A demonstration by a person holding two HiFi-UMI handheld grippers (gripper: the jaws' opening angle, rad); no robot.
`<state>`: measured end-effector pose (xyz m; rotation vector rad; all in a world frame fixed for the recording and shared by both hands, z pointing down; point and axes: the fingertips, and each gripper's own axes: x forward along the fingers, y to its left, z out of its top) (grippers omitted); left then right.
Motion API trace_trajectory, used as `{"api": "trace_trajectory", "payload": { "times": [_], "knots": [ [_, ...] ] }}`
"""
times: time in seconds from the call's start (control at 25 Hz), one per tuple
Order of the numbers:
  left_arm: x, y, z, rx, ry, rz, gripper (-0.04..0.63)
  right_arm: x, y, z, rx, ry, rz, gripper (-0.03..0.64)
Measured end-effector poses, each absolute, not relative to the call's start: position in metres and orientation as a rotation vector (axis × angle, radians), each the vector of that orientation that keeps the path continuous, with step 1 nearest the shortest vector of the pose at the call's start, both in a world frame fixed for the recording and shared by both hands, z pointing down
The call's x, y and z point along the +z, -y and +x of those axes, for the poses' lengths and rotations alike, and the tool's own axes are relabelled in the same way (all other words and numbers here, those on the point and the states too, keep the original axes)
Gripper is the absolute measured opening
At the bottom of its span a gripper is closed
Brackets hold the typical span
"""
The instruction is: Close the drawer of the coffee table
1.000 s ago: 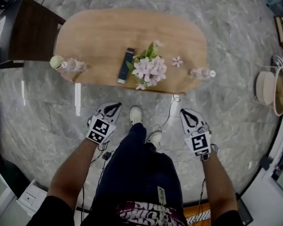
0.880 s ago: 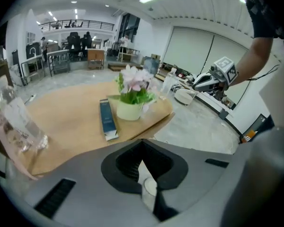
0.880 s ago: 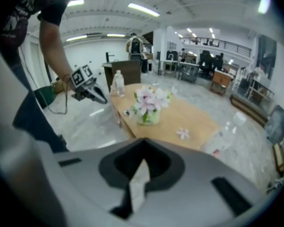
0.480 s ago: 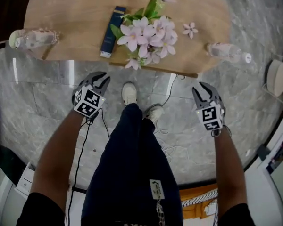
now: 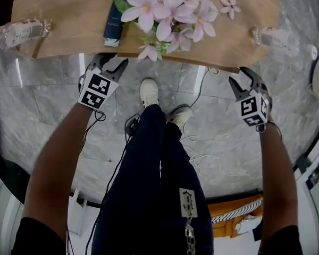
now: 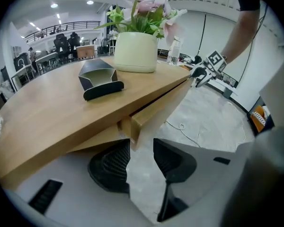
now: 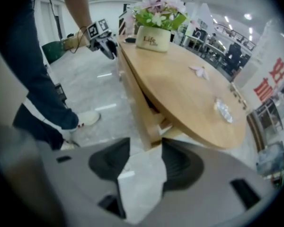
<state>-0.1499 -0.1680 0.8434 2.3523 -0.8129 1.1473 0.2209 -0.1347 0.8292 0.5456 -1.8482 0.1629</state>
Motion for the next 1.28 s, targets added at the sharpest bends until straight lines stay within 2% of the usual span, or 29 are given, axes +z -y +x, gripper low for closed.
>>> {"api": "trace_trajectory", "payload": {
  "times": [0.36, 0.4, 0.44, 0.56, 0.96, 1.28],
  "knots": [
    [0.85, 0.177, -0.141, 1.119, 0.84, 2.338, 0.176, 0.849, 0.149, 0.209, 0.221, 1.794, 0.621, 0.209],
    [0.851, 0.177, -0.141, 1.127, 0.841, 2.336, 0.176, 0.85, 0.15, 0.208, 0.202, 1.79, 0.615, 0.2],
    [0.853, 0.177, -0.141, 1.136, 0.839, 2.338, 0.176, 0.85, 0.151, 0.208, 0.182, 1.789, 0.607, 0.164],
    [0.859, 0.181, -0.14, 1.175, 0.842, 2.352, 0.176, 0.85, 0.152, 0.208, 0.126, 1.804, 0.57, 0.147],
    [0.865, 0.173, -0.141, 1.195, 0.84, 2.328, 0.16, 0.848, 0.14, 0.208, 0.102, 1.821, 0.531, 0.141],
    [0.866, 0.127, -0.141, 1.204, 0.827, 2.287, 0.156, 0.848, 0.1, 0.209, 0.122, 1.831, 0.485, 0.133]
  ]
}}
